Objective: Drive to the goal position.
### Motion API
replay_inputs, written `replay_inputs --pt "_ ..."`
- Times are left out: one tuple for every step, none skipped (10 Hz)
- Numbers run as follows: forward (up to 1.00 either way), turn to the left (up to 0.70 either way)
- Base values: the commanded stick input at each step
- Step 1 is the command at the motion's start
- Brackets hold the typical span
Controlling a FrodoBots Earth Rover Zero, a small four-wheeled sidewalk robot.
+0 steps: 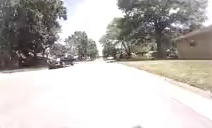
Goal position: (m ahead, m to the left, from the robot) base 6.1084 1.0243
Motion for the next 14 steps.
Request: replay_inputs --pt "0.7 0.0" --pt "0.7 0.0" --pt "0.7 0.0" --pt "0.7 0.0" --pt "0.7 0.0" --pt "0.7 0.0" --pt "0.7 0.0" --pt "0.7 0.0" --pt "0.7 0.0" --pt "0.7 0.0" --pt "0.7 0.0" --pt "0.7 0.0" --pt "0.7 0.0" --pt "0.7 0.0"
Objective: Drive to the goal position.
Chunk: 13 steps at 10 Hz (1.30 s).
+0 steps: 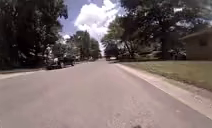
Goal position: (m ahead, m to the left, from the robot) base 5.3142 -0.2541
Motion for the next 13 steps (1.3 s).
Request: replay_inputs --pt "0.7 0.0" --pt "0.7 0.0" --pt "0.7 0.0" --pt "0.7 0.0" --pt "0.7 0.0" --pt "0.7 0.0" --pt "0.7 0.0" --pt "0.7 0.0" --pt "0.7 0.0" --pt "0.7 0.0" --pt "0.7 0.0" --pt "0.7 0.0" --pt "0.7 0.0"
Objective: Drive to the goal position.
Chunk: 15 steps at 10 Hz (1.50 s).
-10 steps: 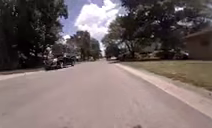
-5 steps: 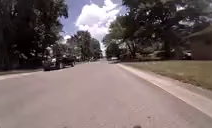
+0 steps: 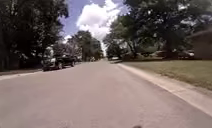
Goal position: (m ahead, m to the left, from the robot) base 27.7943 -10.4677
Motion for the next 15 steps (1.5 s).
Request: replay_inputs --pt "0.7 0.0" --pt "0.7 0.0" --pt "0.7 0.0" --pt "0.7 -0.1" --pt "0.7 -0.35" --pt "0.7 -0.35" --pt "0.7 -0.33" --pt "0.7 0.0" --pt "0.7 0.0" --pt "0.7 0.0" --pt "0.7 0.0" --pt "0.7 0.0" --pt "0.7 0.0" --pt "0.7 0.0" --pt "0.7 0.0"
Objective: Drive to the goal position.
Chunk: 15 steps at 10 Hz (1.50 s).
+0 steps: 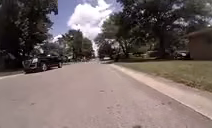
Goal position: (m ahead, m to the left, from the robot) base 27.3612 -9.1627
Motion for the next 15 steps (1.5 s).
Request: replay_inputs --pt "0.7 0.0" --pt "0.7 0.0" --pt "0.7 0.0" --pt "0.7 0.0" --pt "0.7 0.0" --pt "0.7 0.0" --pt "0.7 0.0" --pt "0.7 0.0" --pt "0.7 0.0" --pt "0.7 0.0" --pt "0.7 0.0" --pt "0.7 0.0" --pt "0.7 0.0" --pt "0.7 0.0" --pt "0.7 0.0"
